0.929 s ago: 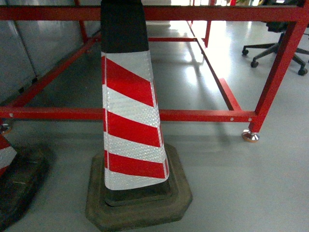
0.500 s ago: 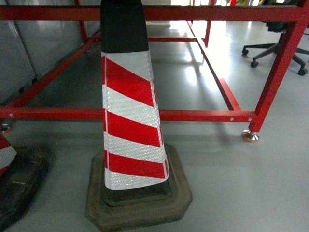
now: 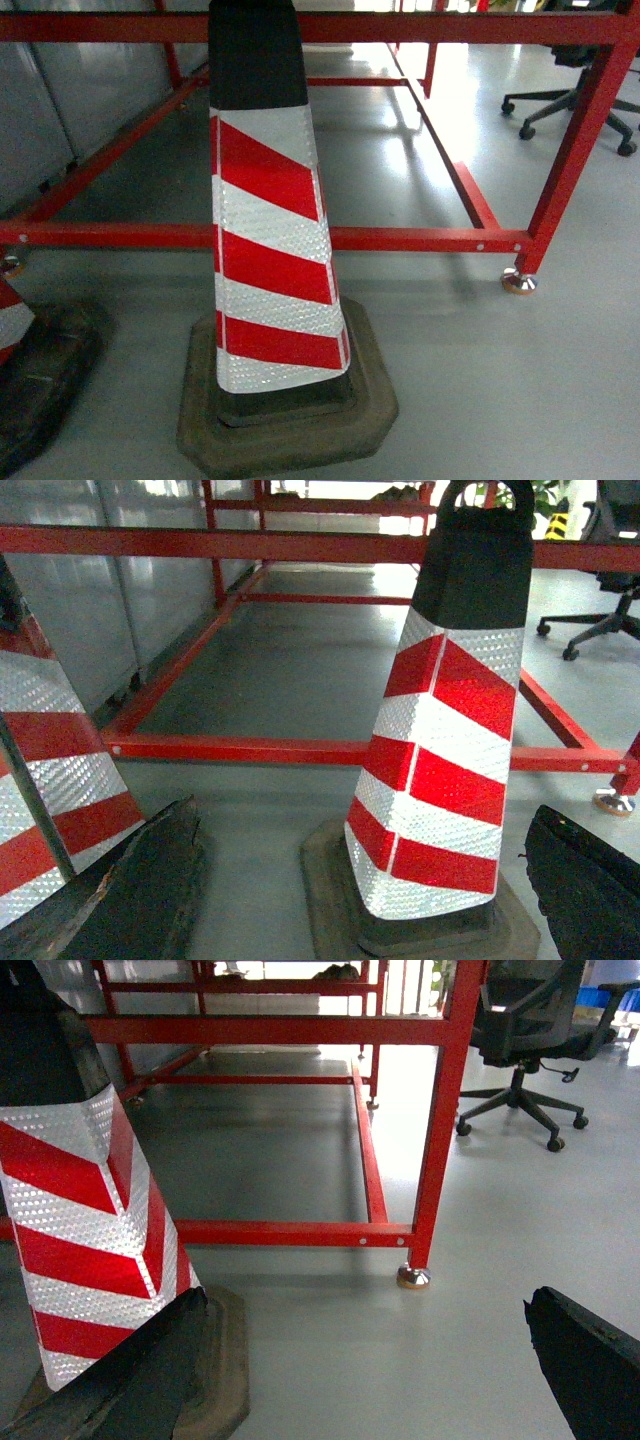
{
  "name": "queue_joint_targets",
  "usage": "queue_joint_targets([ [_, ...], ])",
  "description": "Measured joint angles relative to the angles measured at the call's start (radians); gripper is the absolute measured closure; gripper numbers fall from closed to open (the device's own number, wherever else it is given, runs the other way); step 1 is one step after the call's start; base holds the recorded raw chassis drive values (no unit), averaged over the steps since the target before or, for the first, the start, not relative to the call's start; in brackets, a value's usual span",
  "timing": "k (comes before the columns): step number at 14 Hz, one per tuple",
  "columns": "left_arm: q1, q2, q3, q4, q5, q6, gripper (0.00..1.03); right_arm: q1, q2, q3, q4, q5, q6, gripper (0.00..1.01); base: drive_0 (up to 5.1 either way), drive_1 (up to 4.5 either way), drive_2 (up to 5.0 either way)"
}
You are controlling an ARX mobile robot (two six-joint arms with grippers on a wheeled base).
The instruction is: Pick blue part to blue bin on bottom shelf
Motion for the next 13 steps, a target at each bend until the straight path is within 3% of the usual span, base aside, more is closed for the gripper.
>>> queue_joint_targets([
  [13,0.000,0.000,0.000,-0.001,-0.001,0.000,0.05,0.000,0.000,0.000,0.001,0.000,0.000,0.03,0.0,0.00,0.0],
])
